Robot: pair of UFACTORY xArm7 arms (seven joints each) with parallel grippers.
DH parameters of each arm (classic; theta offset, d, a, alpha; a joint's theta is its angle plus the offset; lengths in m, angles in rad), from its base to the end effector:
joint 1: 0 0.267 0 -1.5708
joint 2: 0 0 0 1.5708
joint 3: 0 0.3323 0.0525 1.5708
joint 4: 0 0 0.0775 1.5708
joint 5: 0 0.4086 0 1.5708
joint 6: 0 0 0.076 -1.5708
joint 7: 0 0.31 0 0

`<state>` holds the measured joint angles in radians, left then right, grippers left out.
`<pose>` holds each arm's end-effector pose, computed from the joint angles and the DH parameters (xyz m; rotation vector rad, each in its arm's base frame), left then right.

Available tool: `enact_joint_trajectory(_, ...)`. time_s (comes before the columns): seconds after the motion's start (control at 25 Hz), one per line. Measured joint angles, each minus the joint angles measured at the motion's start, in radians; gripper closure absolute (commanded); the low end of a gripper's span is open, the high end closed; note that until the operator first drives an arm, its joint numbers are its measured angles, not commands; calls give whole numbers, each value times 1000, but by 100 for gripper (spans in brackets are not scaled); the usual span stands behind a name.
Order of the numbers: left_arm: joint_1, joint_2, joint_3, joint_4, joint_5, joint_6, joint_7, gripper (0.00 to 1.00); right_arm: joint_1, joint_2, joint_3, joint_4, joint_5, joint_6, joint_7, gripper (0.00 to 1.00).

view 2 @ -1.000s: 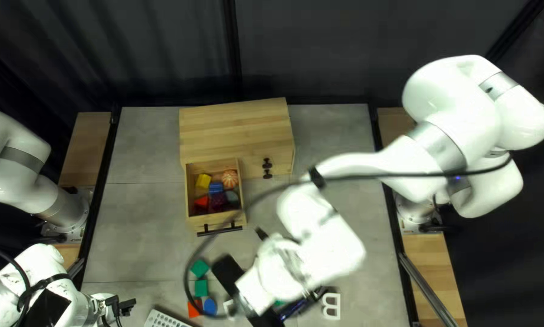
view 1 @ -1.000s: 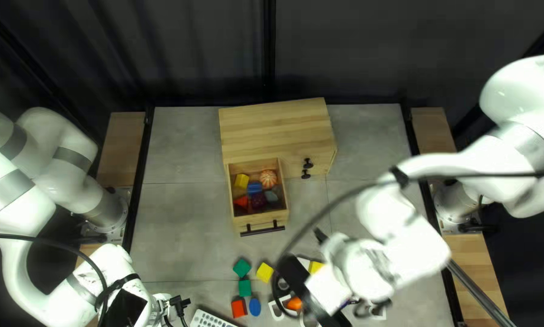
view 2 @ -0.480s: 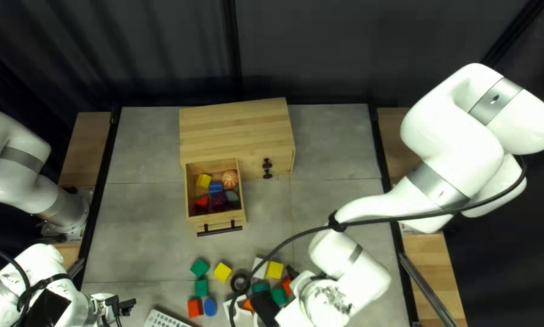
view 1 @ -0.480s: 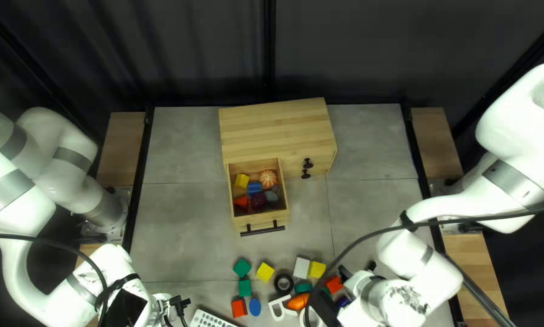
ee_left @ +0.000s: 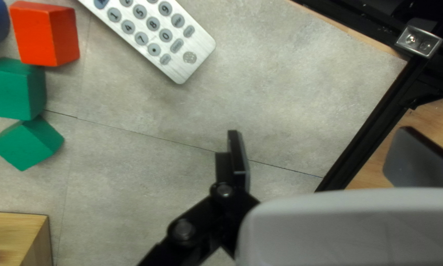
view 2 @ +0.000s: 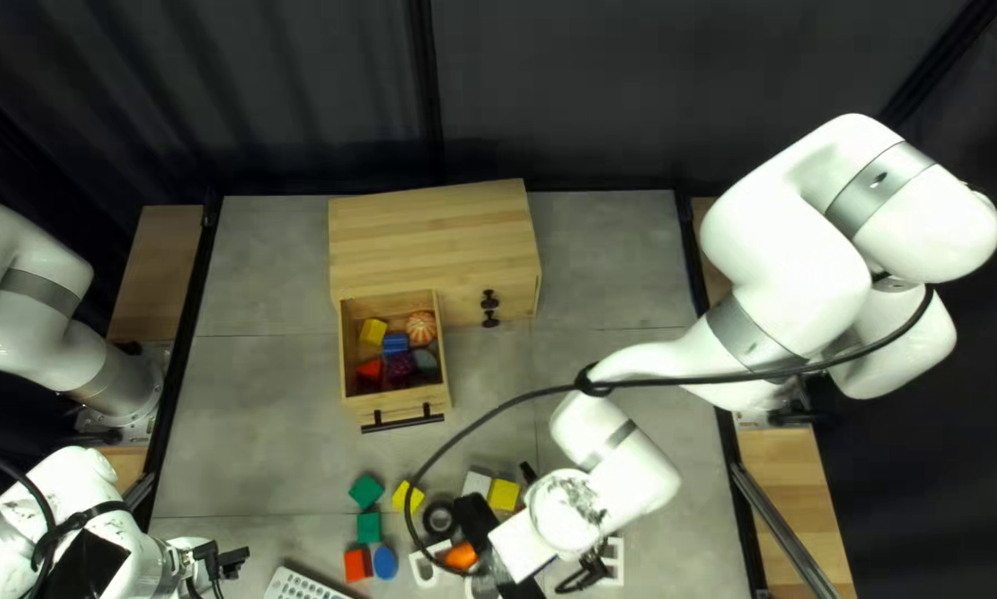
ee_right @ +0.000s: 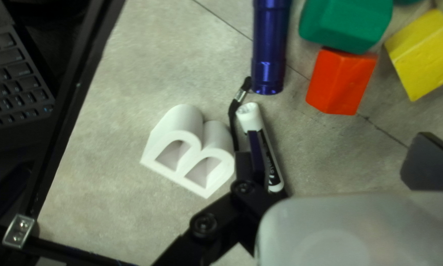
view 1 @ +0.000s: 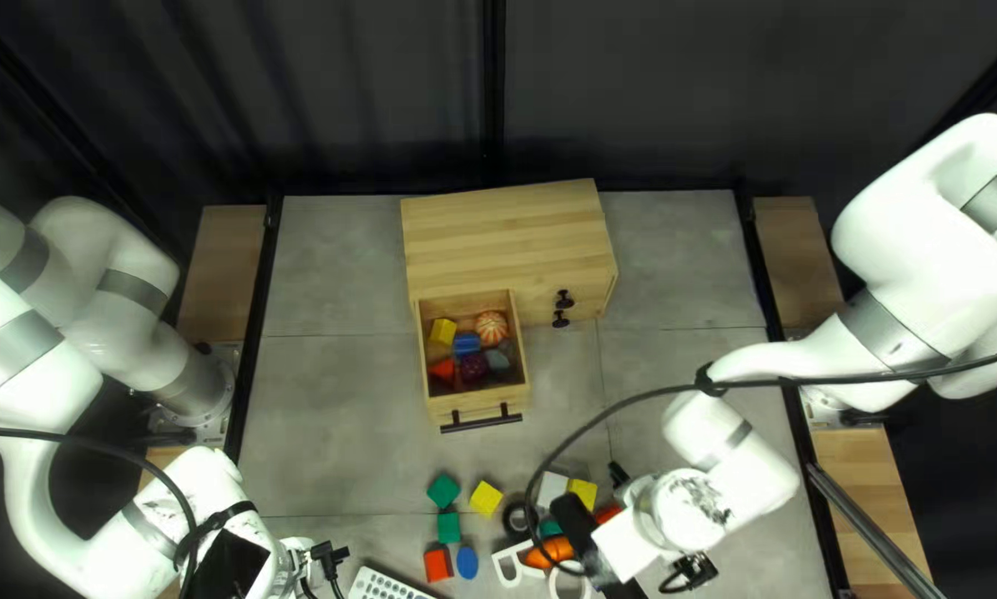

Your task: Open drawers and place objects into drawer and close

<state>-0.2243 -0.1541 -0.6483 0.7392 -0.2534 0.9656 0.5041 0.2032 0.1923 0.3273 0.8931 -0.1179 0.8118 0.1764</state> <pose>0.2444 -0.3435 0.0811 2.5054 -1.7352 -0.1726 0.4197 0.2379 0.0091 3.0129 0.6690 -0.1318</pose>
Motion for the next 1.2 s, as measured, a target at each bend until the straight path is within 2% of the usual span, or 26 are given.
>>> enact_joint_trajectory(0.36,0,0,0,0,0,0,0,0,-14,47,-23,16,34,-36,79,0)
enact_joint_trajectory(1.2,0,0,0,0,0,0,0,0,-18,78,-28,9,58,-115,115,0)
